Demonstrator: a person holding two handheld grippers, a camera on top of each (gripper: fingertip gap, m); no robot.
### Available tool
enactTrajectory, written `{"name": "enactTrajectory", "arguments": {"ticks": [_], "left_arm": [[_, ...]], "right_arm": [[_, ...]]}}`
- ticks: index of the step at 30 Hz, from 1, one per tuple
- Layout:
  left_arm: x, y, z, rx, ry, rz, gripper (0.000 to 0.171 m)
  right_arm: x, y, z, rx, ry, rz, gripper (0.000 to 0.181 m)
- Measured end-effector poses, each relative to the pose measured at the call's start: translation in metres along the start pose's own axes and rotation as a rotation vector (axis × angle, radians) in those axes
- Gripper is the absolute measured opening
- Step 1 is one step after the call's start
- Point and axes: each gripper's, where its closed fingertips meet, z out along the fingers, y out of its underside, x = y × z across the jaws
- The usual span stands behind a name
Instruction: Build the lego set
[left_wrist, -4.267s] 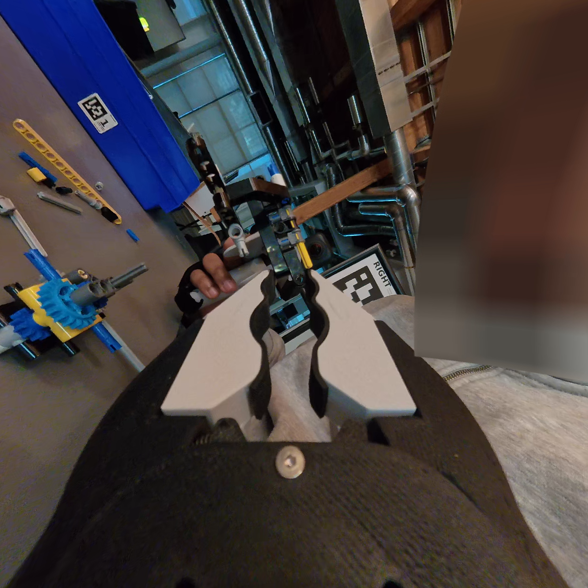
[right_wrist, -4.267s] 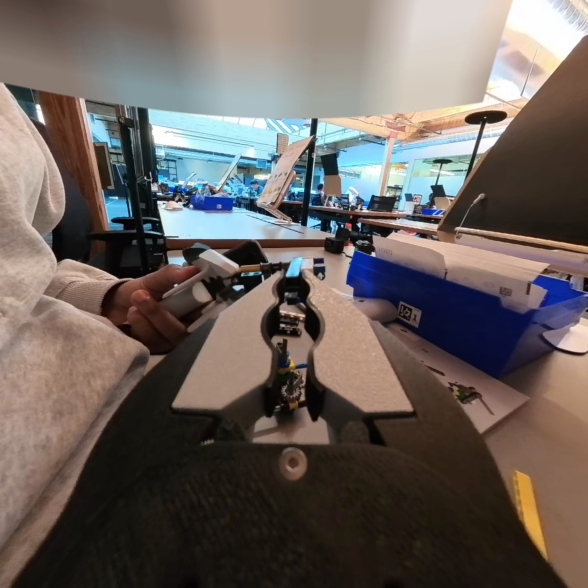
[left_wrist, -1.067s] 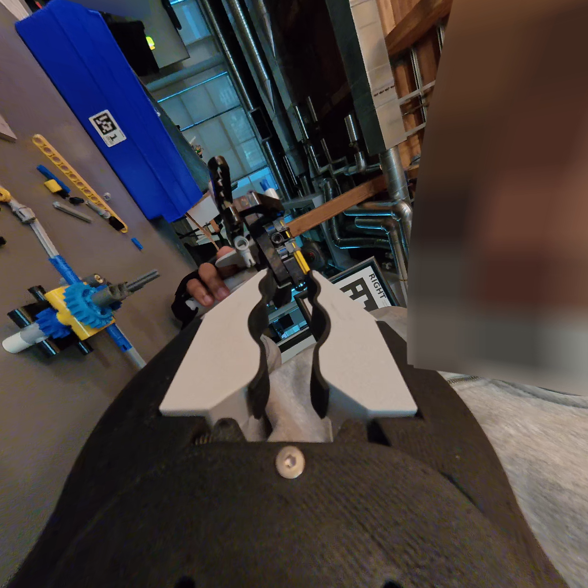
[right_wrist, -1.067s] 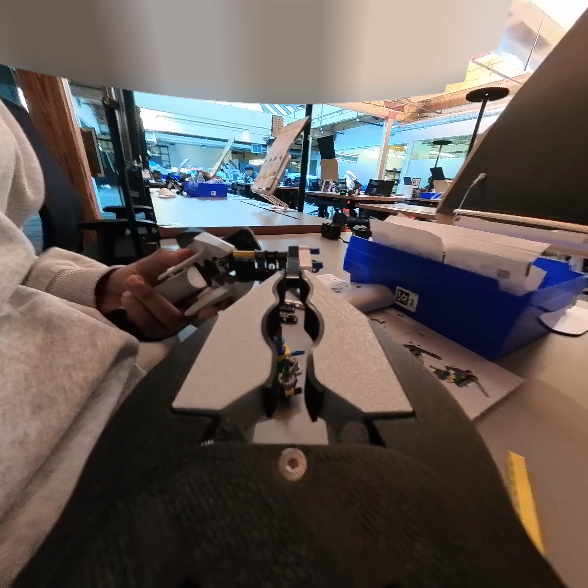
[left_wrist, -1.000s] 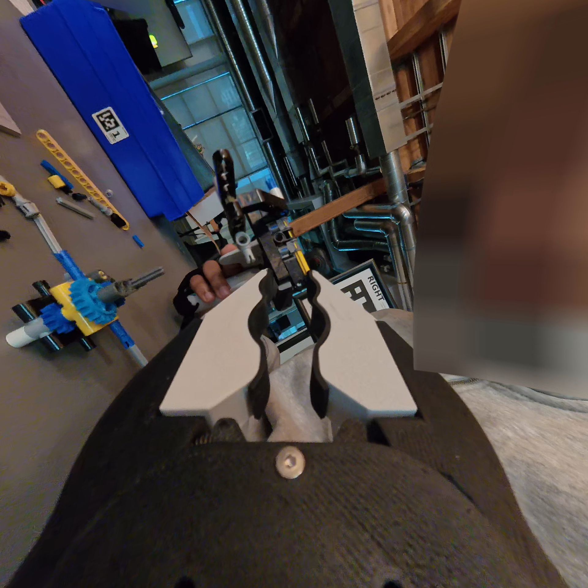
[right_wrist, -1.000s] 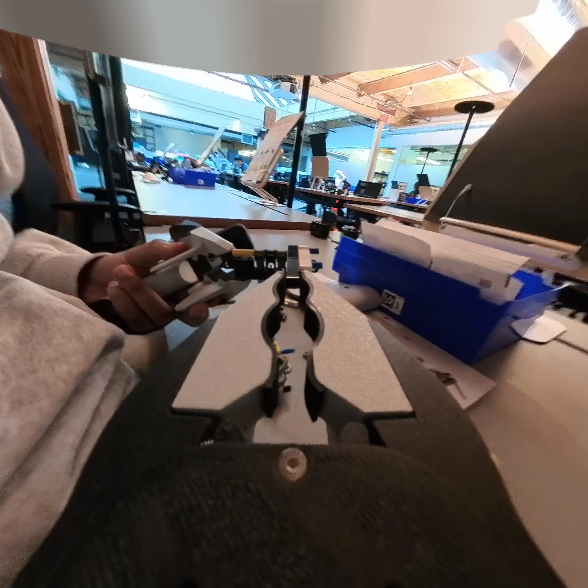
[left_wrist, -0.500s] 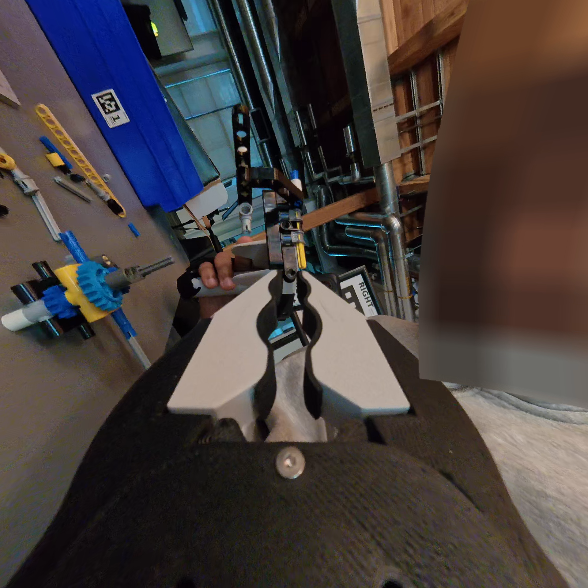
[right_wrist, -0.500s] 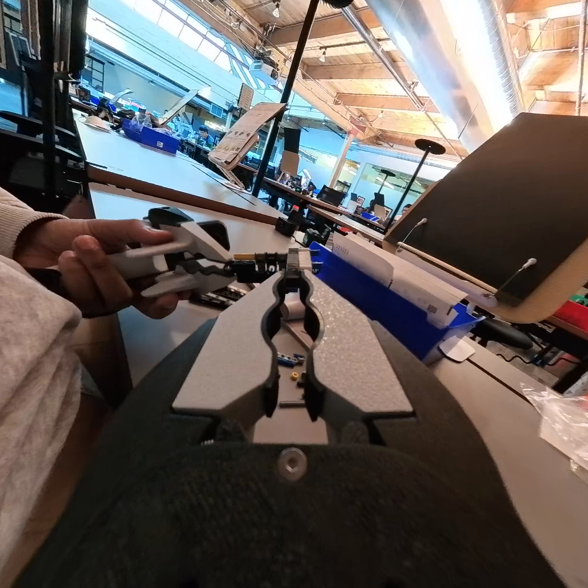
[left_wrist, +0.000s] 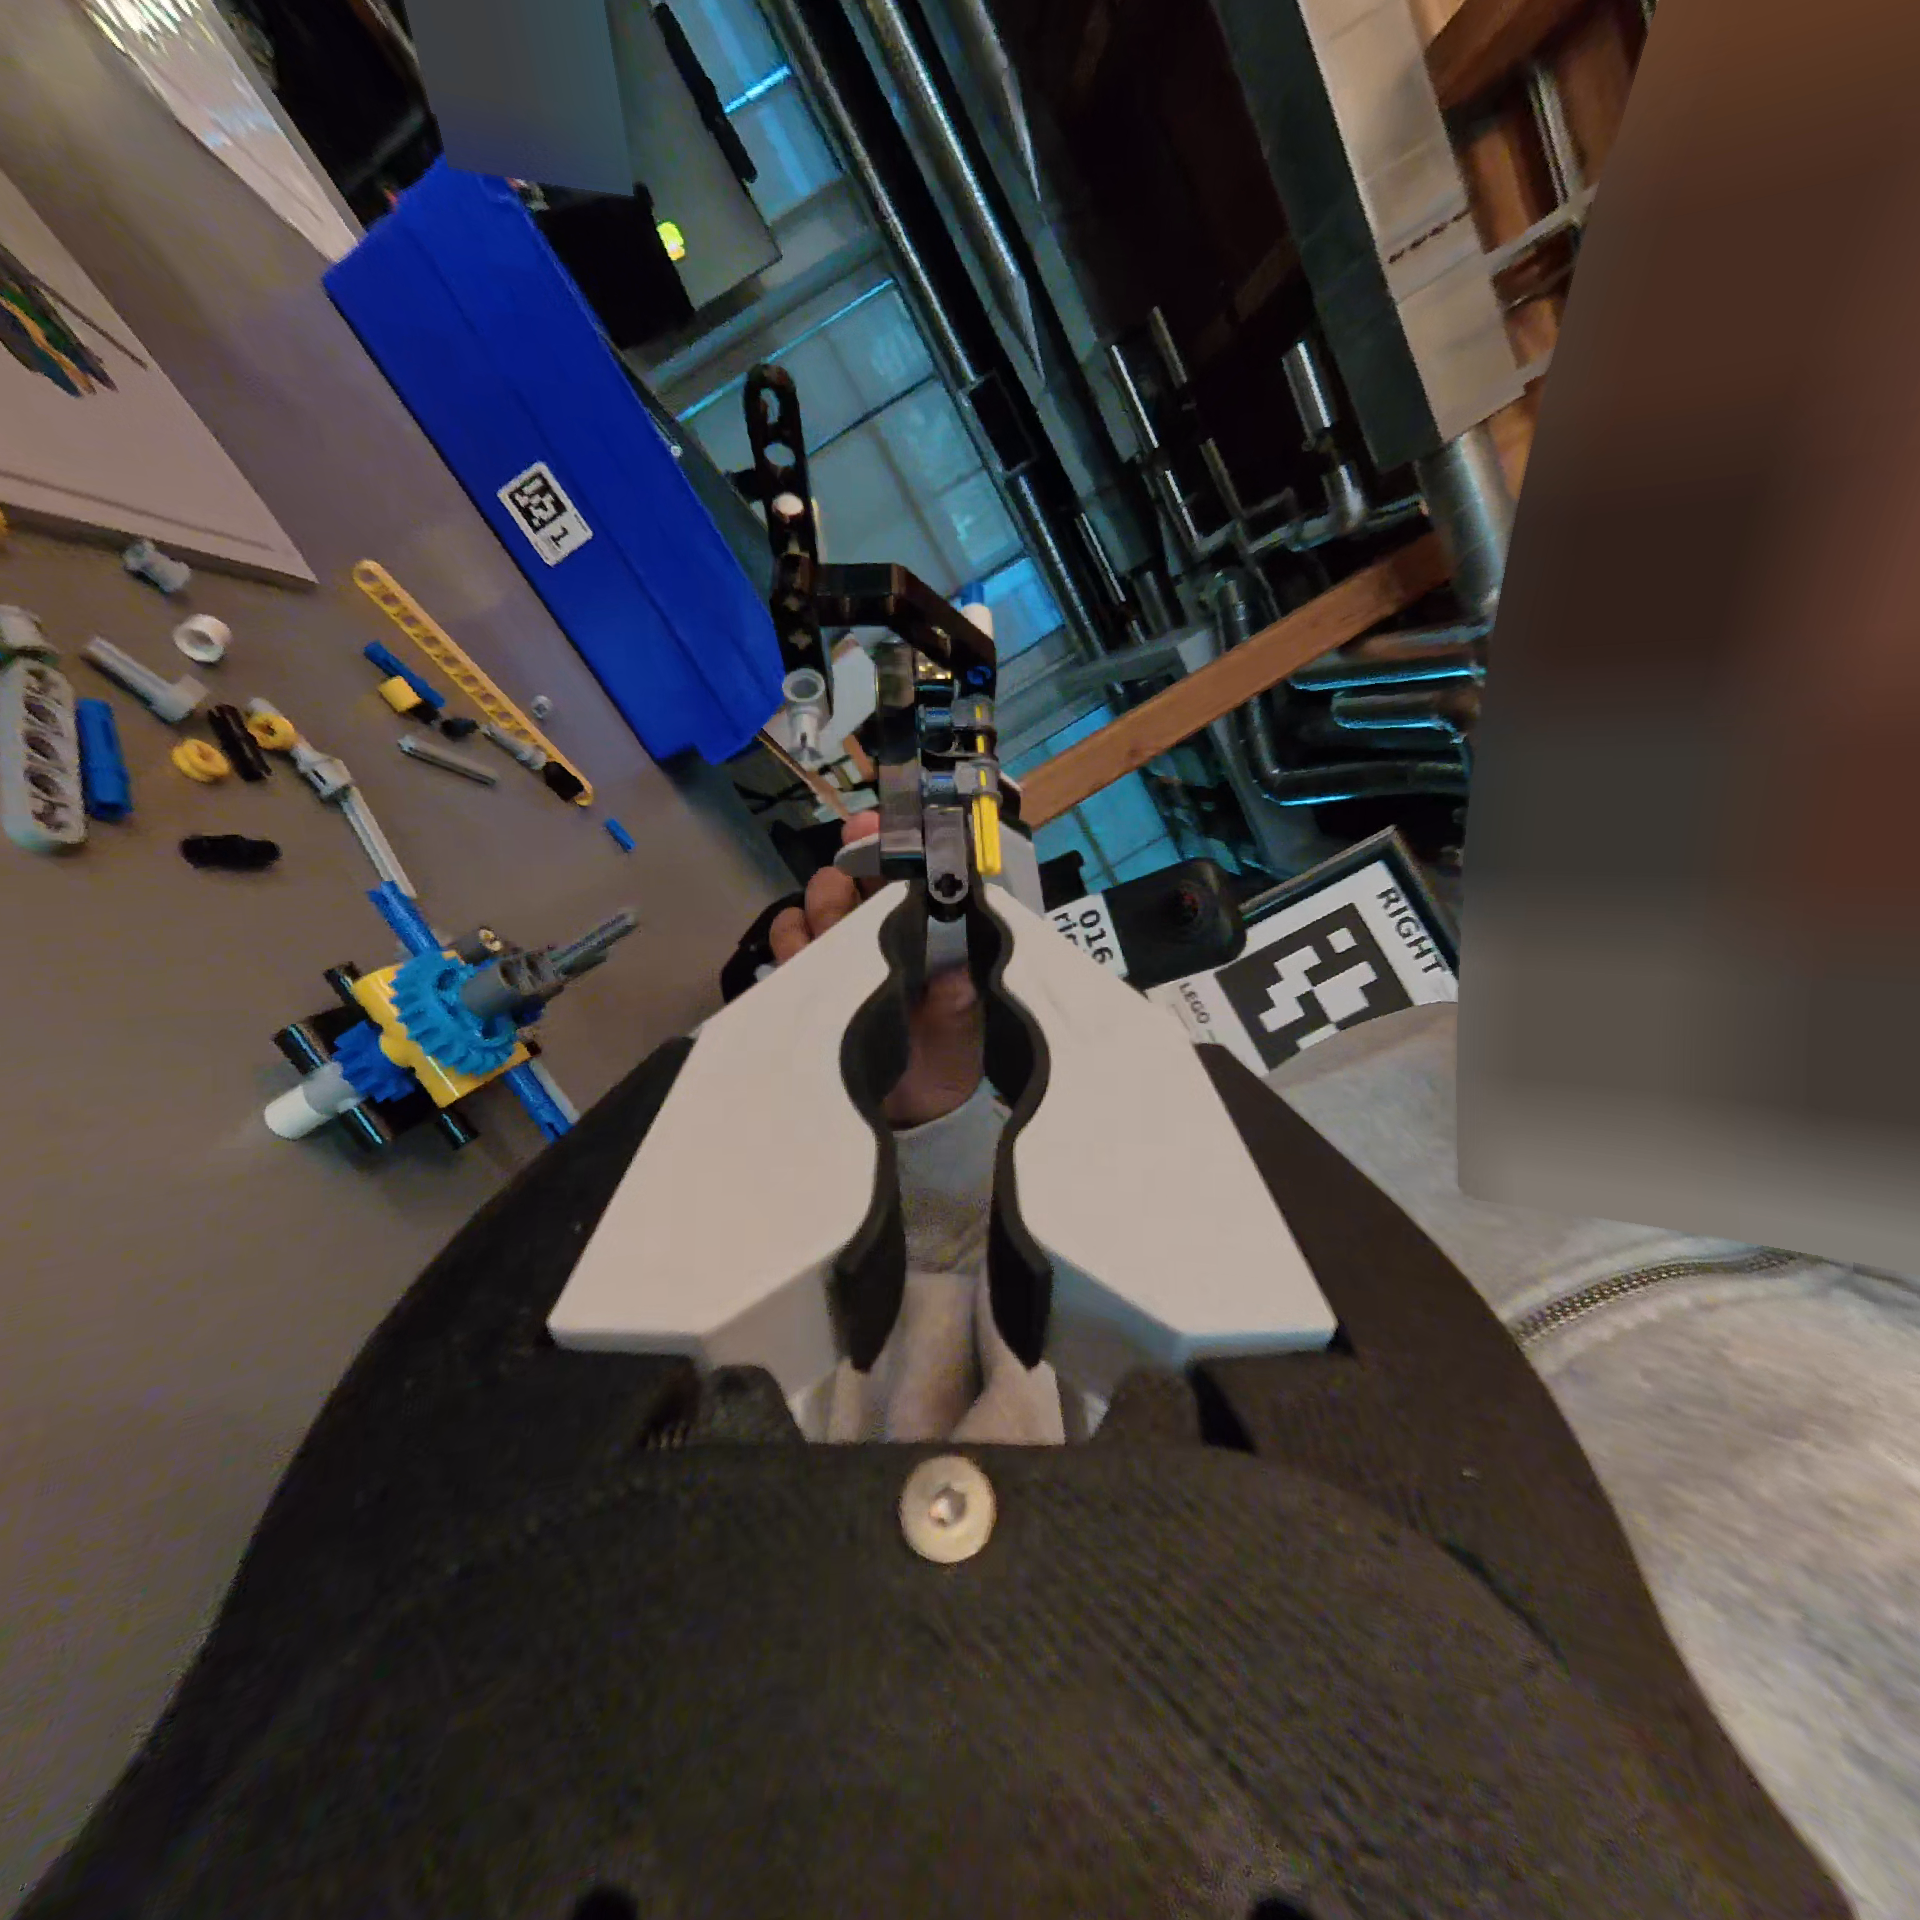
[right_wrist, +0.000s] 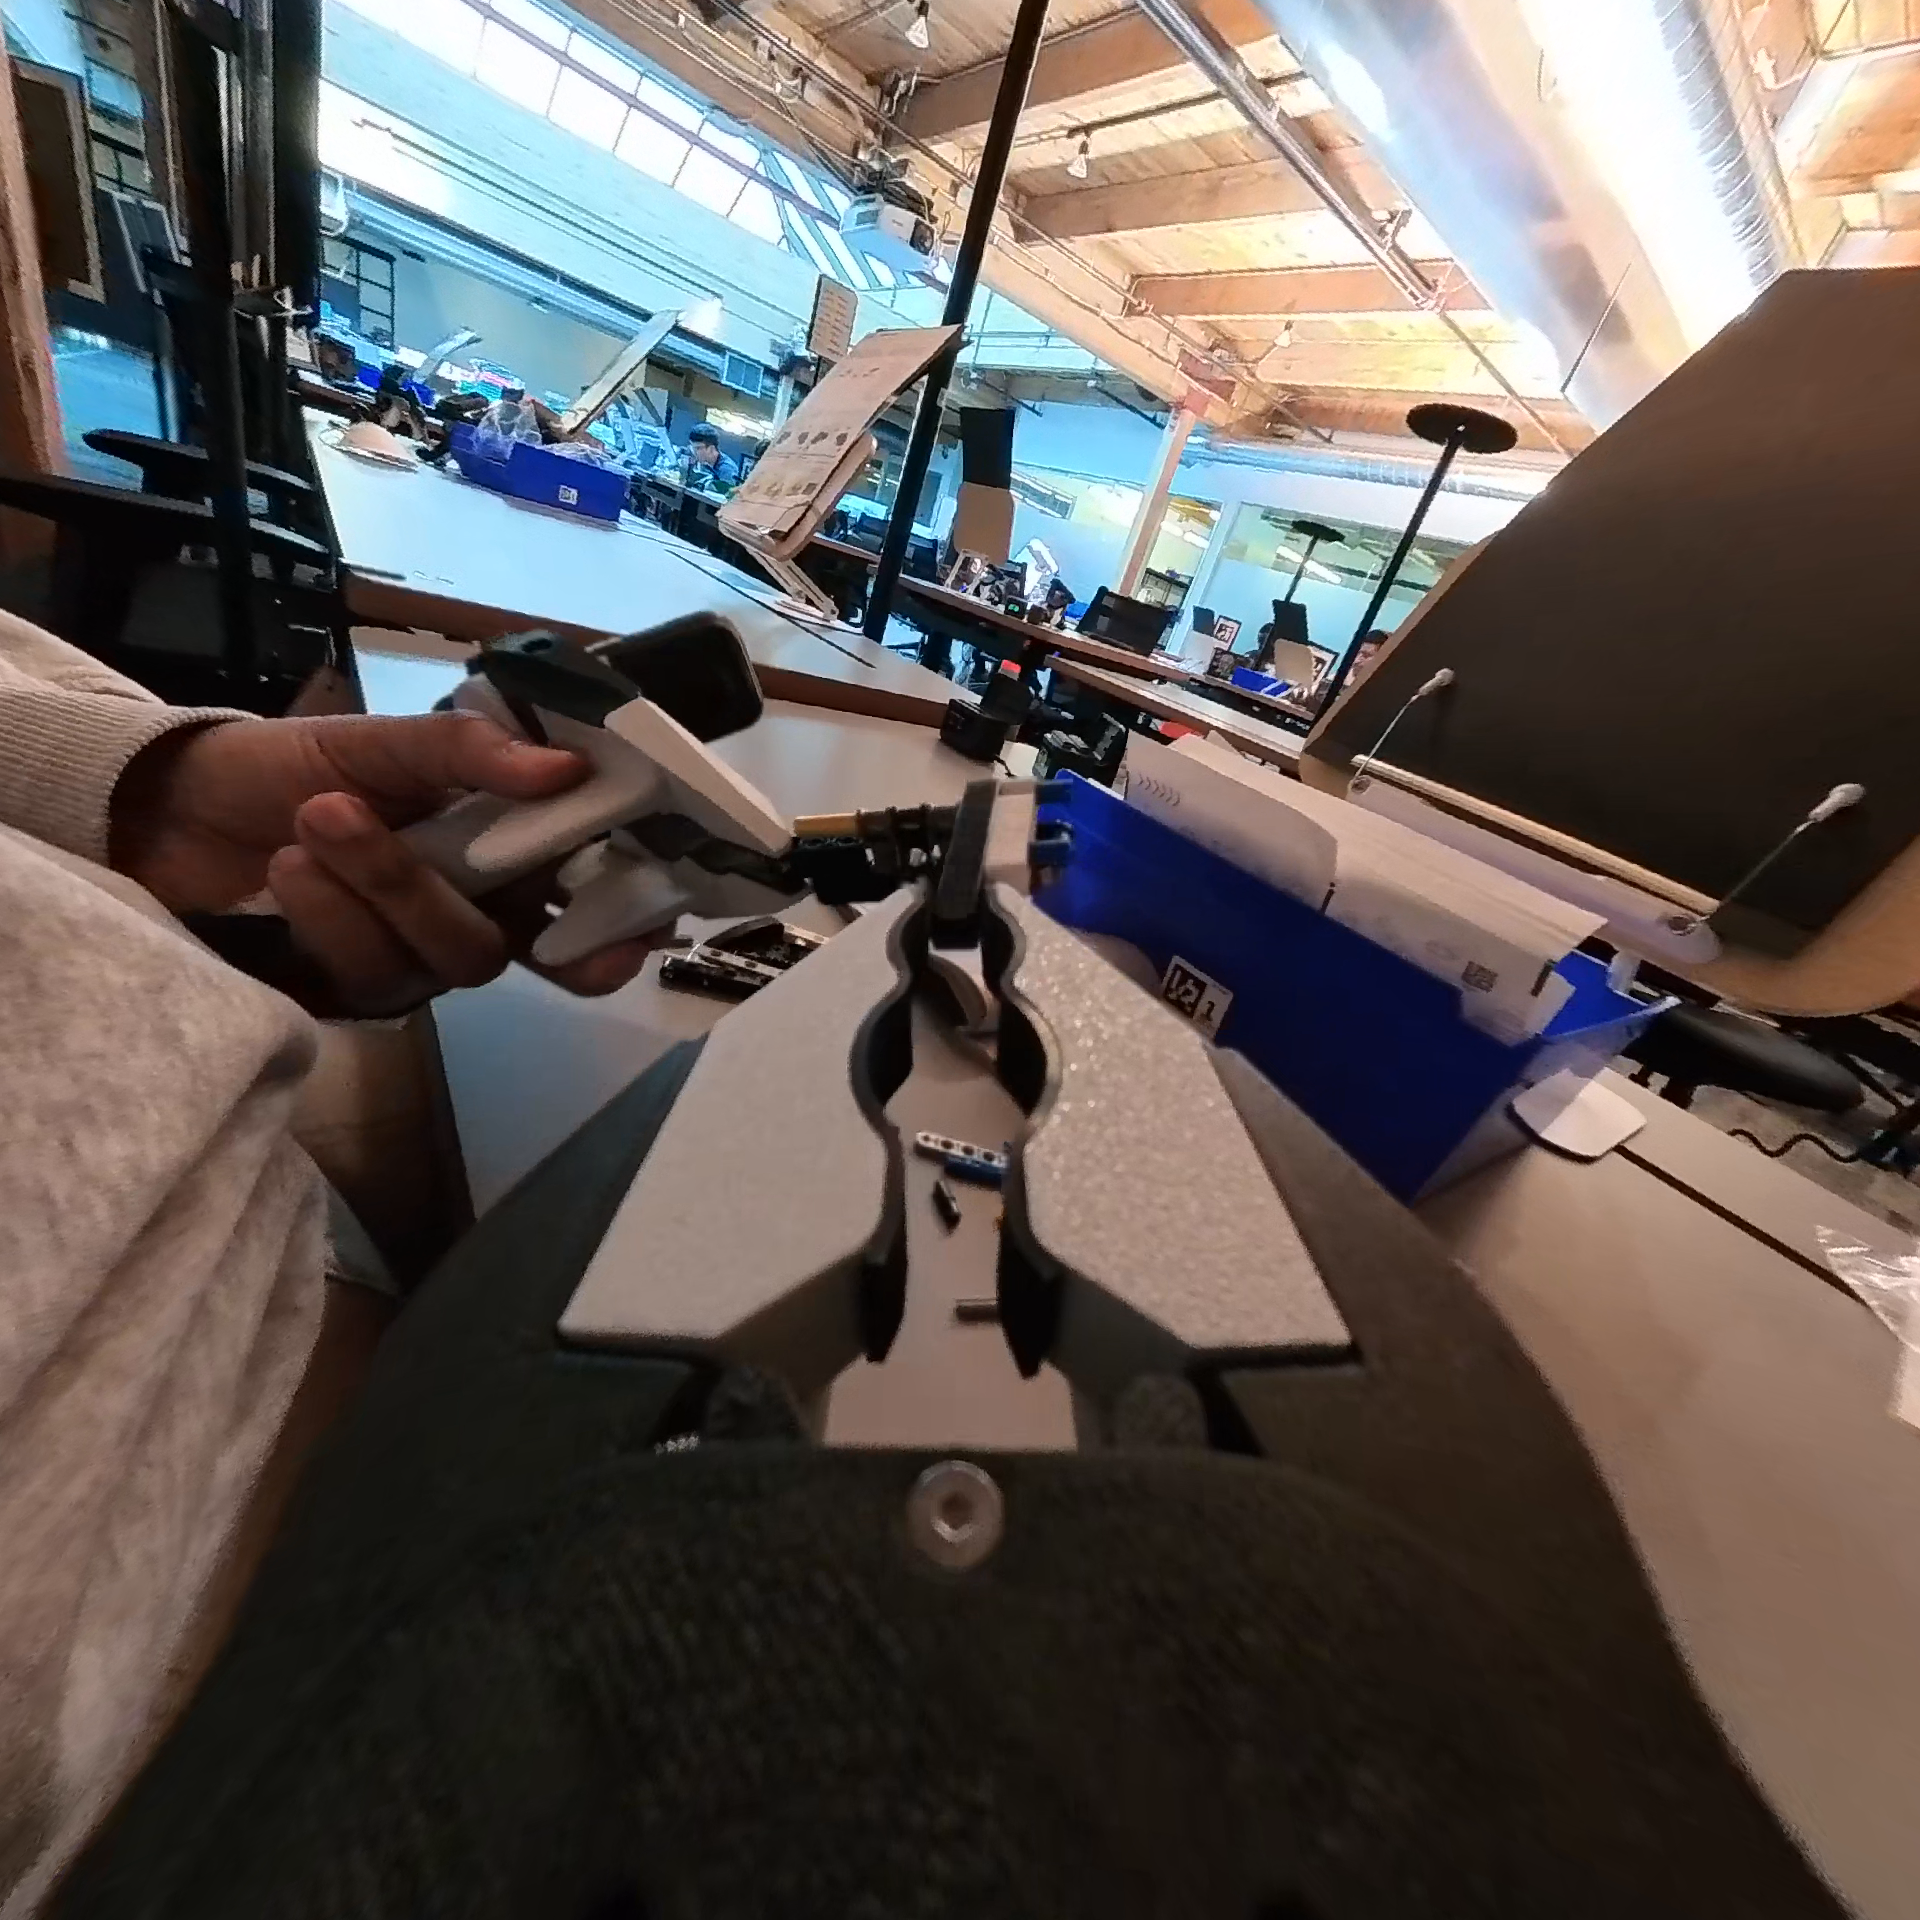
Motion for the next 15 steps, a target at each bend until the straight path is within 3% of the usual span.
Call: {"name": "enactTrajectory", "arguments": {"ticks": [10, 15], "left_arm": [[-0.011, -0.015, -0.01, 0.05, -0.146, 0.167, 0.003], [-0.028, -0.033, -0.016, 0.104, -0.355, 0.385, 0.003]], "right_arm": [[-0.002, 0.011, 0.002, -0.037, -0.044, 0.118, 0.022], [0.015, 0.008, 0.004, -0.045, 0.037, 0.211, 0.018]]}}
